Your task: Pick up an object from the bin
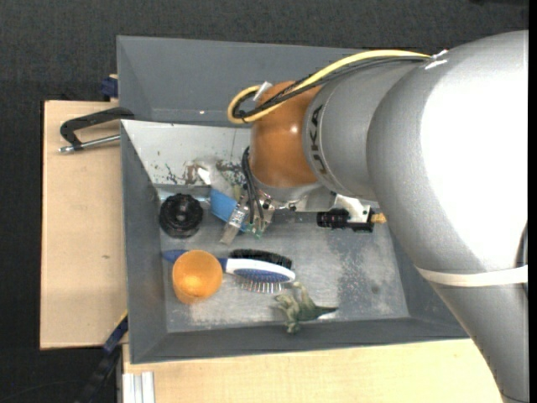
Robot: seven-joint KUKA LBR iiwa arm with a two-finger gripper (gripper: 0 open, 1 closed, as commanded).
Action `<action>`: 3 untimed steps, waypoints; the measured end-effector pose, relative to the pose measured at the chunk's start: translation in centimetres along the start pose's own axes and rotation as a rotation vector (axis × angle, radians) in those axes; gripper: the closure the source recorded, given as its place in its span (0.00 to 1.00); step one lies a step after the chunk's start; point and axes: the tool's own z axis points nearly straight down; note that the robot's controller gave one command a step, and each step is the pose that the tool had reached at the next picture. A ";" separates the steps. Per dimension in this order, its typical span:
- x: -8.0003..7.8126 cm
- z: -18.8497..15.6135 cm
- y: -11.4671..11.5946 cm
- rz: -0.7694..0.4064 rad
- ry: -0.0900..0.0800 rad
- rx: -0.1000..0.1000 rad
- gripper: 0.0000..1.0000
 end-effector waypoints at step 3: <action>-0.6 -11.8 0.8 -0.007 0.012 0.007 1.00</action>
Offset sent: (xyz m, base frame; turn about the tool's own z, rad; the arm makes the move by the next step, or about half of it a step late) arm -0.0001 0.0001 0.0415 -0.0002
